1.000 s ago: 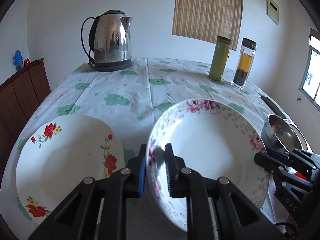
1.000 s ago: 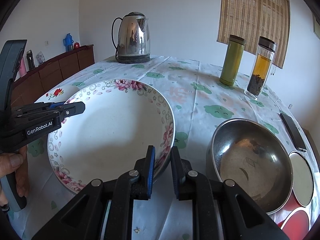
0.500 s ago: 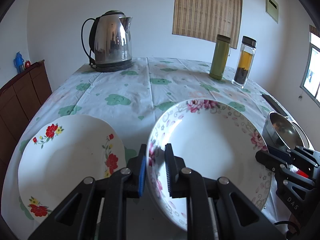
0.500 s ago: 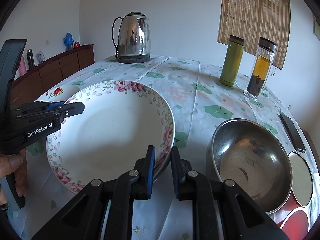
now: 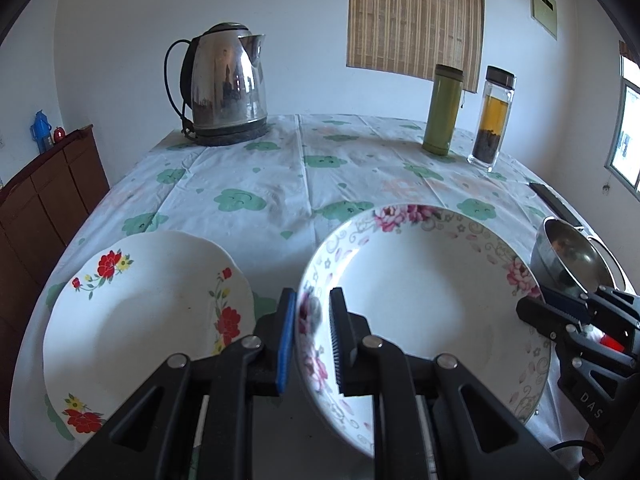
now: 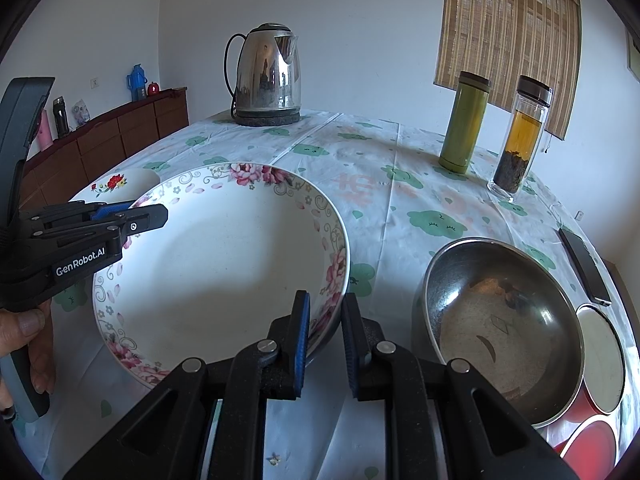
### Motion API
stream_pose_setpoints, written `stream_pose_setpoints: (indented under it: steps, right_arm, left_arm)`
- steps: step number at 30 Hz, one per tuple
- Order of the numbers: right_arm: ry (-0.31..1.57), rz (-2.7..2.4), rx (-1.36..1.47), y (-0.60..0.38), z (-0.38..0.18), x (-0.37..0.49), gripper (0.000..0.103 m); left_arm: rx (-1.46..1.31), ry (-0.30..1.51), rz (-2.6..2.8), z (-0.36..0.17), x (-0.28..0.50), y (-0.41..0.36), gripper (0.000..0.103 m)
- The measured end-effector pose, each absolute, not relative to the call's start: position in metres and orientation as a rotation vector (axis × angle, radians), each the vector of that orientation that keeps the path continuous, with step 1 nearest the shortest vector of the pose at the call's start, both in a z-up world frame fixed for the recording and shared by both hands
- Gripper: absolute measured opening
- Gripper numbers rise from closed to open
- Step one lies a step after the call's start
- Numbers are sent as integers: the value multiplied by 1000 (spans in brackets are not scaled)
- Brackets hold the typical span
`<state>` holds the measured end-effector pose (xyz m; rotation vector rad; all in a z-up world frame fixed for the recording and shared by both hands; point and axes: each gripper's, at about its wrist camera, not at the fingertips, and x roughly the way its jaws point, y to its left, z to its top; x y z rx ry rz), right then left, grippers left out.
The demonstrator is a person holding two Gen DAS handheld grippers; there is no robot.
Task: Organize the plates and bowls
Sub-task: 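Lower the pink-floral plate onto the blue-patterned bowl with both tools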
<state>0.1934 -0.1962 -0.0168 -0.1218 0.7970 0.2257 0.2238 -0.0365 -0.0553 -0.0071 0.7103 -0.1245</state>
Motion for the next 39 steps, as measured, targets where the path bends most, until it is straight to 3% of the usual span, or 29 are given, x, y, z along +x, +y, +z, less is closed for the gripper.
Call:
stream_pose_setpoints:
  steps: [39]
  right_arm:
    - [799, 217, -150, -196, -16, 194, 20]
  left_arm:
    - [-46, 705, -121, -55, 222, -32, 14]
